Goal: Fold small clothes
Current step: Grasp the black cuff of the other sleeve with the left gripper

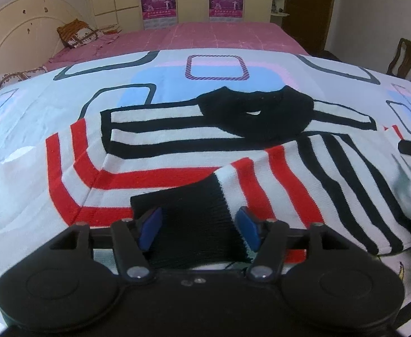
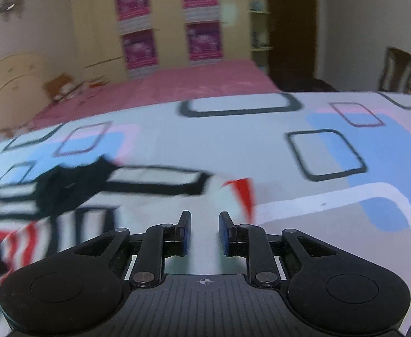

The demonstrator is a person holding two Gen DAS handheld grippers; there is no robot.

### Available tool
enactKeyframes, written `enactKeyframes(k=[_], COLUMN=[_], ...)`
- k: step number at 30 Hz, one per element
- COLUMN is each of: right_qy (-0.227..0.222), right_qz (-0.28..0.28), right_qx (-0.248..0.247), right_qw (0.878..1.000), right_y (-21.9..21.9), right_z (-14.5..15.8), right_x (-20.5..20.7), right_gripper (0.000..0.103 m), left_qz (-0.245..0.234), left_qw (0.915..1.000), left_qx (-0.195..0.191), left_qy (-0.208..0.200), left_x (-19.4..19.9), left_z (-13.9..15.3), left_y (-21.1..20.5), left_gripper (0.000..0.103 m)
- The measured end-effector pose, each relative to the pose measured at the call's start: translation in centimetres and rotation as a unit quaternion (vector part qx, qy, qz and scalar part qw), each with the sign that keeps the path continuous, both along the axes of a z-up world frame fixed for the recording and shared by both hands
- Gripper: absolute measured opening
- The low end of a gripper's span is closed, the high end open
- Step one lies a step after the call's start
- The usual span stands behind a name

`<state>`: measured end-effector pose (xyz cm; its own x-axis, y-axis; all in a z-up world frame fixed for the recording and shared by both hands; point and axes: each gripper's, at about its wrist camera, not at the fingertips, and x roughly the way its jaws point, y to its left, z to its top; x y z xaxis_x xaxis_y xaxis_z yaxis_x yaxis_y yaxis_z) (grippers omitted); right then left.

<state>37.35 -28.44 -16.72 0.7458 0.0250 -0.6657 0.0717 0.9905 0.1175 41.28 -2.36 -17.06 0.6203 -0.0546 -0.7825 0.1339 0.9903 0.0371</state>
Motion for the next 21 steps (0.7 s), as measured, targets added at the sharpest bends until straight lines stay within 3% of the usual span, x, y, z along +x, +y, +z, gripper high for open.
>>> enactKeyframes(k=[3, 8, 10, 14, 21], right_qy=[0.005, 0.031, 0.033, 0.028, 0.044], right_qz=[0.039, 0.072, 0.075, 0.084, 0.105], right_qx=[-0.011, -0.044, -0.056, -0.034, -0.079], right_qw=[0.999, 0.996, 0.995, 0.995, 0.99], right_y=[2.4, 4.8, 5.1, 5.9, 7.5], right_z=[-0.2, -2.2, -2.1, -1.4, -2.3], right_x=[-0.9, -1.2, -1.3, -1.7, -1.7], right_gripper=[0.021, 0.021, 0.022, 0.022, 0.022], left_qz=[0.002, 0.014, 0.018, 0.019, 0.022], left_qw=[1.0, 0.9997, 0.9997, 0.9996, 0.9994], left_qx=[0.008, 0.019, 0.016, 0.021, 0.025], left_qy=[0.002, 0.002, 0.005, 0.007, 0.011], left_x=[0.1, 0.3, 0.5, 0.5, 0.0], left_z=[-0.1, -0.3, -0.4, -0.4, 0.6], left_y=[-0.1, 0.2, 0.4, 0.3, 0.7], left_gripper=[0.064, 0.082, 0.084, 0.084, 0.082])
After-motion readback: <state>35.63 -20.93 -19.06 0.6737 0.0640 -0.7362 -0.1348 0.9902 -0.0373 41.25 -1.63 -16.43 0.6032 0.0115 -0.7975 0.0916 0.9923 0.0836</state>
